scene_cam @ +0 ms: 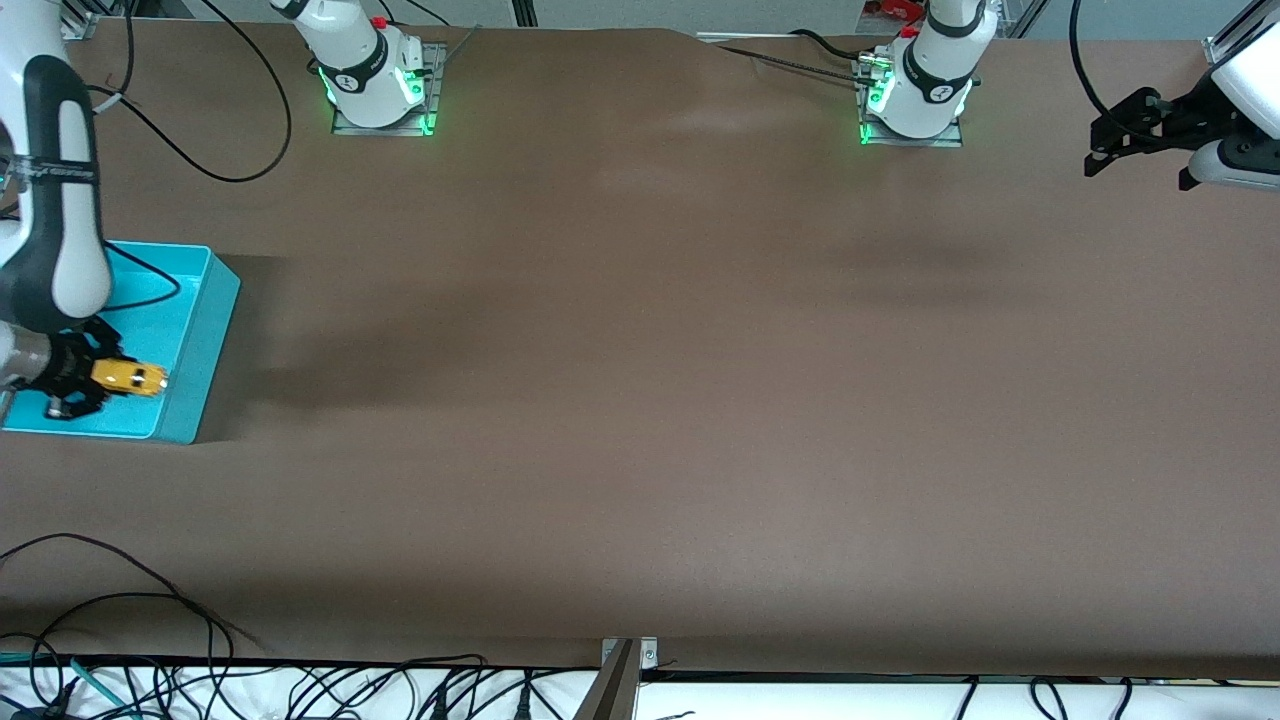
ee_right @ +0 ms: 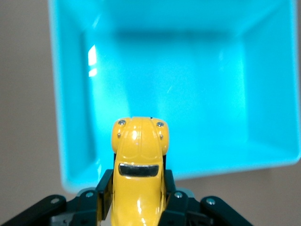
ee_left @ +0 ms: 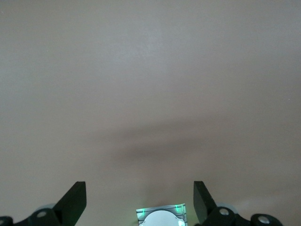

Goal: Wind up and store yellow beetle car
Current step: 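Grasp the car with the right gripper and lift it over the box, then lower the car into the cyan box and open the right gripper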

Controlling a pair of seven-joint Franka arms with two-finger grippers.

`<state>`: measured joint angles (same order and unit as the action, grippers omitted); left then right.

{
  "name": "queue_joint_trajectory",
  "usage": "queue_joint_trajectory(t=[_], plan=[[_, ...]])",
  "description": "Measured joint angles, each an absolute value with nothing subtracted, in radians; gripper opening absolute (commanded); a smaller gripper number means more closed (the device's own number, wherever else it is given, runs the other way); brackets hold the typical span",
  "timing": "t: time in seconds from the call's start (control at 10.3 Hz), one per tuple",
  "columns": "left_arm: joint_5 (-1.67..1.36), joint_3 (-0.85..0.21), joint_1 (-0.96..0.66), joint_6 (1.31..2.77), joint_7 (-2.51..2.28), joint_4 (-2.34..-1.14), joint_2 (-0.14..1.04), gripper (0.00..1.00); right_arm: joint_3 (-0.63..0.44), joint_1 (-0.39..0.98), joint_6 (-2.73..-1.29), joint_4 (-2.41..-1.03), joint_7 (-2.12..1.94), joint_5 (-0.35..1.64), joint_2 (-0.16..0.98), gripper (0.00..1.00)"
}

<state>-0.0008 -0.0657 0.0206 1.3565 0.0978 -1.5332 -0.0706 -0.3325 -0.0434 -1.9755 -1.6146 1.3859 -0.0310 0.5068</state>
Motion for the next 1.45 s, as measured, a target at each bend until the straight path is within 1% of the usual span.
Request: queue_joint_trajectory(t=[0.19, 0.29, 0.48, 0.78, 0.87, 1.16, 1.45], plan=[[0.0, -0.068, 0.016, 1.357, 0.098, -1.533, -0.062, 1.0, -0.409, -0.06, -1.979, -1.65, 1.322, -0.031, 0.521, 0.03], [0.0, -0.069, 0.014, 1.357, 0.098, -1.533, -0.048, 1.0, -0.419, -0.078, -1.983, -1.664, 1.296, -0.031, 0.525, 0.0], [0.0, -0.073, 0.013, 1.358, 0.098, -1.533, -0.026, 1.0, -0.422, -0.111, -2.017, -1.71, 1.273, -0.031, 0.537, 0.0], [0.0, -0.073, 0.013, 1.362, 0.097, -1.52, -0.024, 1.0, -0.421, -0.149, -2.191, -1.823, 1.247, -0.03, 0.558, 0.0], [0.0, -0.07, 0.014, 1.362, 0.097, -1.516, -0.024, 1.0, -0.416, -0.148, -2.218, -1.852, 1.247, -0.03, 0.561, 0.0], [0.0, -0.069, 0.016, 1.362, 0.097, -1.514, -0.024, 1.0, -0.411, -0.145, -2.247, -1.892, 1.247, -0.03, 0.566, 0.0], [0.0, -0.068, 0.016, 1.362, 0.097, -1.514, -0.023, 1.0, -0.41, -0.143, -2.252, -1.896, 1.247, -0.03, 0.566, 0.0]])
